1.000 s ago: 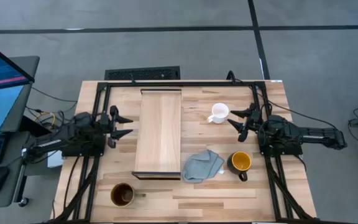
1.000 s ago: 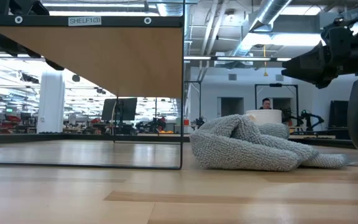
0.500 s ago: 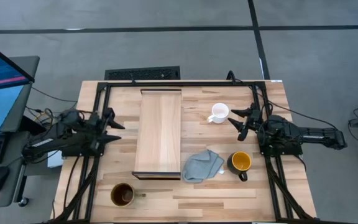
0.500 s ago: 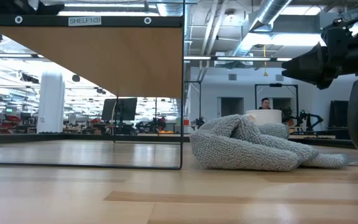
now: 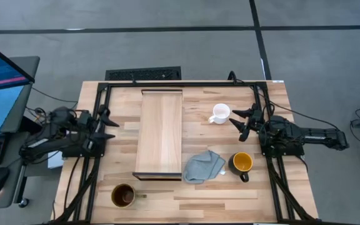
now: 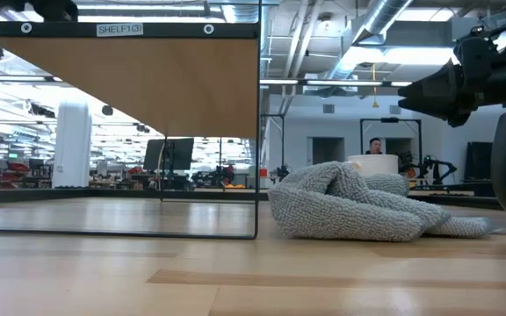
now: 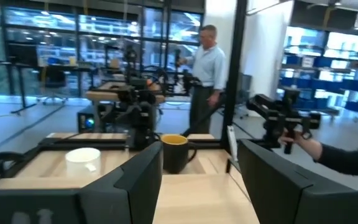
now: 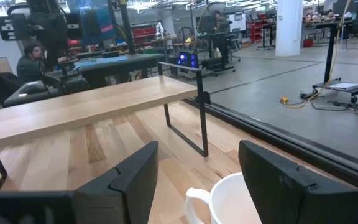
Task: Stack small to large cups/mugs on shelf
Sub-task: Put the green patterned mug on the shelf
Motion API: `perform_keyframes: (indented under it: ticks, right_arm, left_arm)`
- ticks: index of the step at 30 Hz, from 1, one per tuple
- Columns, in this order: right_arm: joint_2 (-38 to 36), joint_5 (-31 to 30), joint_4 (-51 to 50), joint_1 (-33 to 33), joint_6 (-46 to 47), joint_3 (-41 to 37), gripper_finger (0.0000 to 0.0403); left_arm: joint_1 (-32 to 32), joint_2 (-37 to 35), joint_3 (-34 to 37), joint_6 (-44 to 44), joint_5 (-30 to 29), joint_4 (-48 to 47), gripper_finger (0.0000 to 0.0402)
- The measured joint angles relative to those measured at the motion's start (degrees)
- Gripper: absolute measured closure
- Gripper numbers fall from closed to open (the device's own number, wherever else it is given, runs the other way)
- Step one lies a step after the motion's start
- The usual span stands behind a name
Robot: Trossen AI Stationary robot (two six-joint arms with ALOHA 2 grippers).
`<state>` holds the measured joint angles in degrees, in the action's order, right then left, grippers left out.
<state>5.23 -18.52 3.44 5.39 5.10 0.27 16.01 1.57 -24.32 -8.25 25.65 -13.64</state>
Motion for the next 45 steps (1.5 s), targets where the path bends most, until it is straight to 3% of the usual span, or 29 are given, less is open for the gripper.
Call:
perform_keyframes:
  ticks: [5, 11, 15, 25, 31, 37, 45]
  right_arm:
    - [0.0, -1.37, 0.2, 0.0, -0.03, 0.0, 0.0158]
    - [0.0, -4.24, 0.46, 0.0, -0.13, 0.01, 0.0158]
    - [0.0, -4.28, 0.46, 0.0, -0.13, 0.01, 0.0158]
    - [-0.01, -4.27, 0.44, 0.0, -0.61, 0.0, 0.0158]
    - [0.0, -4.26, 0.44, 0.0, -0.59, 0.01, 0.0158]
    - [-0.01, -4.26, 0.44, 0.0, -0.59, -0.02, 0.0158]
    - [0.0, -4.26, 0.44, 0.0, -0.57, 0.01, 0.0158]
  left_arm:
    - [0.0, 4.7, -3.02, 0.24, -5.01, -0.48, 0.0203]
    - [-1.59, 12.6, -7.73, 2.23, -1.54, -1.4, 0.0203]
    - [-4.8, 16.72, -11.04, 4.87, -6.17, -6.32, 0.0203]
    - [-20.19, 24.17, -18.48, 1.19, -17.06, -16.01, 0.0204]
    - [-31.34, 29.82, -23.54, -4.8, -26.14, -25.01, 0.0237]
    - [-41.13, 35.52, -26.69, -11.89, -23.21, -27.89, 0.0281]
    - [-49.57, 38.83, -27.34, -20.42, -23.1, -26.69, 0.0314]
